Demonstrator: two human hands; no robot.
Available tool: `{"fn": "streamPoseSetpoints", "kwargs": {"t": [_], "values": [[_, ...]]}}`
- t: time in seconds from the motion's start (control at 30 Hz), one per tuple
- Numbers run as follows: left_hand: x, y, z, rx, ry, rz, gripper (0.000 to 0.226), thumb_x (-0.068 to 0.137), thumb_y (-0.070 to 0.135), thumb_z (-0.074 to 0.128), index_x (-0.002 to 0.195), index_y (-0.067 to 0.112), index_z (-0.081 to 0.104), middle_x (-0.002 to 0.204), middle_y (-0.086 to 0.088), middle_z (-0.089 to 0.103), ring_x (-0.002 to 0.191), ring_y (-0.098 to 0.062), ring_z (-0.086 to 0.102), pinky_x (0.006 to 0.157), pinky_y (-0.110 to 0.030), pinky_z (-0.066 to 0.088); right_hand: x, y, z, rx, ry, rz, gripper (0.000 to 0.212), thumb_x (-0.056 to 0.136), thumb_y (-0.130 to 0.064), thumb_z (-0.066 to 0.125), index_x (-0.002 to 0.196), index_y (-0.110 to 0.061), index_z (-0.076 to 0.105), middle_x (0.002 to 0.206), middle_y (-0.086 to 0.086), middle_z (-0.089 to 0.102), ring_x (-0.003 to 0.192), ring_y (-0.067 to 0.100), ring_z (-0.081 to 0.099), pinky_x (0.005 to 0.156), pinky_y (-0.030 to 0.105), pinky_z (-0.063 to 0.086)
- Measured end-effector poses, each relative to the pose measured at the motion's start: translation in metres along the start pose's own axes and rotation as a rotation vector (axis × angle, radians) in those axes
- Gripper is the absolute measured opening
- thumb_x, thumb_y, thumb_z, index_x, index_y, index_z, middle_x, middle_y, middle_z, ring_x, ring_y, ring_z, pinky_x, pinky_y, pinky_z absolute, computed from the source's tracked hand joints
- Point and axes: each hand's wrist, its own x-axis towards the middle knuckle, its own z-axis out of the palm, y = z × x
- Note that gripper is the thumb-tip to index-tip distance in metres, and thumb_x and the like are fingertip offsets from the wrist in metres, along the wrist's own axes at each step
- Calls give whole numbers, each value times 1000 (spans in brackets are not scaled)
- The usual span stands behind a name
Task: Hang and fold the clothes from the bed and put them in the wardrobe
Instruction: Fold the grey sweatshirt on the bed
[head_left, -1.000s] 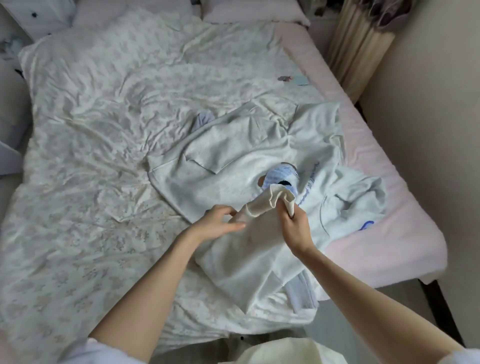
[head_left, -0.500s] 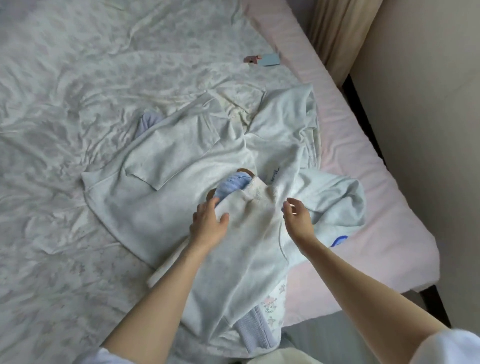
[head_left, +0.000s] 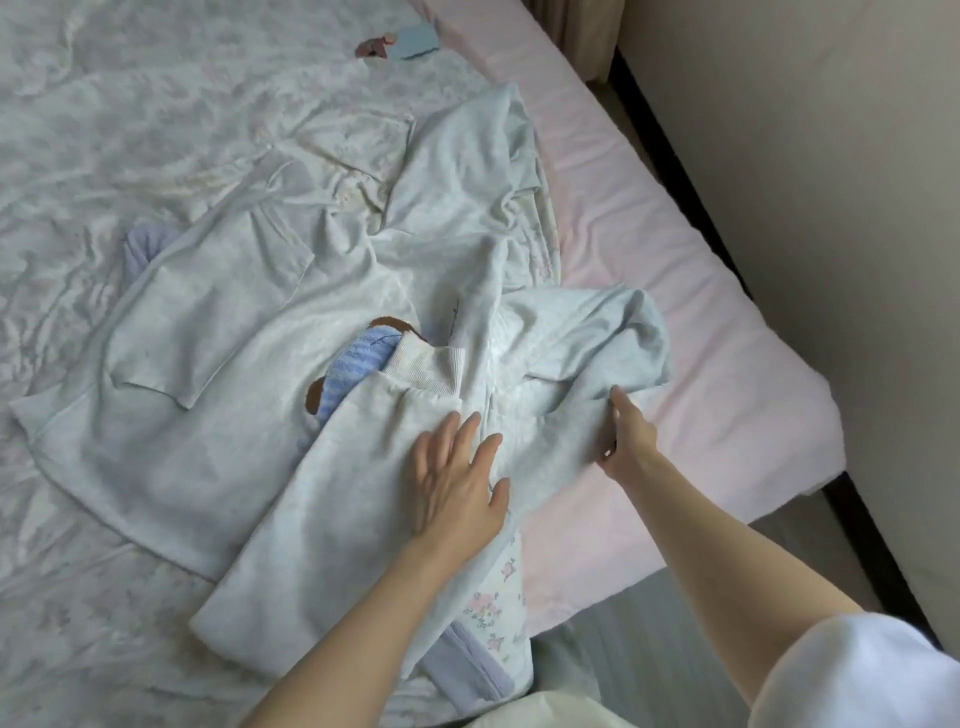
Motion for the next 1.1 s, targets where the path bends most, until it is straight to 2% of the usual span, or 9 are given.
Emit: {"fn": "streamPoseSetpoints", "kwargs": {"t": [0.13,0.27,0.37,0.53,0.7,0.8,0.93,1.03,1.1], "values": [[9,8,-3,51,-157,20,59,72,44,40,118,15,64,134,-15,54,129,-35,46,105,-48,22,-16,-17,-5,-48,115,-310,15,86,-9,50,101,-10,51,90,3,57,85,22,54,67,27,45],[13,29,-6,44,-289,50,68,86,55,31,149,31,20,160,-5,2,147,-24,-3,117,-47,-1,-52,-16,-55,-186,216,-579,13,86,-6,37,96,-11,41,80,4,48,62,21,47,49,29,38],[14,42,-6,25,-409,90,70,92,58,36,150,35,4,159,0,-14,145,-22,-16,117,-46,-6,-76,0,-95,-274,352,-626,17,86,-3,35,101,-11,39,78,-2,46,73,22,48,59,32,38],[2,59,2,57,-533,180,72,92,57,37,150,35,2,158,0,-17,145,-26,-16,115,-50,1,-89,37,-143,-198,515,-563,27,87,1,34,112,-8,41,90,1,48,86,22,46,72,33,34],[-1,48,-1,77,-498,192,55,97,40,41,146,19,28,157,-4,10,145,-24,6,114,-38,18,-74,71,-160,-605,360,-335,35,84,-1,37,118,-9,41,104,8,51,90,26,46,74,34,38],[5,47,-6,-74,-366,196,42,98,27,41,138,13,41,147,-2,33,136,-19,27,105,-29,30,-70,74,-157,-715,204,-446,45,82,0,41,124,-13,43,121,7,46,103,25,46,76,32,40],[27,56,-17,-160,-228,241,42,96,20,45,137,13,42,140,-2,40,130,-20,35,98,-31,39,-64,70,-142,-1019,140,-581,8,86,-23,55,92,-22,50,118,1,45,117,24,41,82,35,37],[54,70,-23,-158,-186,258,47,95,17,46,141,15,36,138,-5,37,127,-22,37,95,-33,40,-56,59,-136,-1081,249,-682,33,86,-38,59,112,-19,51,126,-1,45,119,22,44,88,37,37],[76,83,-20,-233,-227,192,49,95,19,46,142,14,34,134,-9,42,125,-25,40,98,-35,40,-48,42,-128,-1009,157,-680,52,85,-41,61,128,-18,42,113,-2,52,110,21,52,86,36,42]]}}
